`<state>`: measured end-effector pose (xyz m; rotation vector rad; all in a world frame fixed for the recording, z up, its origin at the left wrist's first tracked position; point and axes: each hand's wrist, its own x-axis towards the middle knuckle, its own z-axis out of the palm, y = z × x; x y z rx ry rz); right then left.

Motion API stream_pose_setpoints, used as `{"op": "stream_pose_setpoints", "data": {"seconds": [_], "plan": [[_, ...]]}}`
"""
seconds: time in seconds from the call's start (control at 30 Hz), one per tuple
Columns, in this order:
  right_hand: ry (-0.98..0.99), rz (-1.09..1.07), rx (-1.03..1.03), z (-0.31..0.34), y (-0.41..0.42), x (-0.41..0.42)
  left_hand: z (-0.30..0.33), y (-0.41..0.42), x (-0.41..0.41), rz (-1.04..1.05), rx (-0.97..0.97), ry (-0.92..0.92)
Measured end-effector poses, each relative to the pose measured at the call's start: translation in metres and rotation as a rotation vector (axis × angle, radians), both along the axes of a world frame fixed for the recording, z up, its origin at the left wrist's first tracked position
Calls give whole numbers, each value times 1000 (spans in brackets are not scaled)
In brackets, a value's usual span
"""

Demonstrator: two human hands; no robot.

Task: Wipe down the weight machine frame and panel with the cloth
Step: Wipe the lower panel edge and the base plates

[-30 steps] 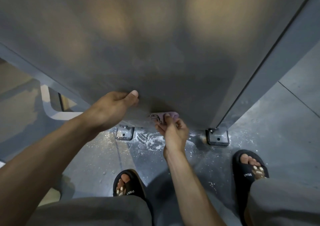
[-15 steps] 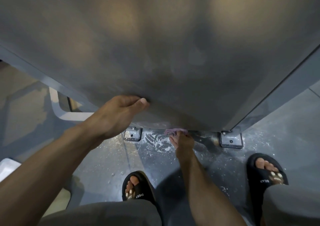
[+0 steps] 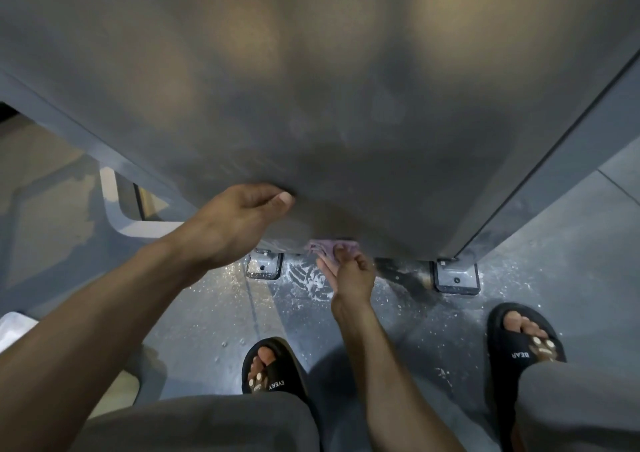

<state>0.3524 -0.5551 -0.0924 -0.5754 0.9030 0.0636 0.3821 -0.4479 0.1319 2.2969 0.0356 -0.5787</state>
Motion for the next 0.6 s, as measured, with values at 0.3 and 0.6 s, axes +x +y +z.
{"op": "stream_pose_setpoints", "data": {"seconds": [0.3, 0.6], "plan": [[-84, -5, -237, 10, 7, -4, 3, -2, 0, 3, 8, -10], [131, 162, -167, -40, 2, 12, 1, 6, 2, -25, 20, 2]]}}
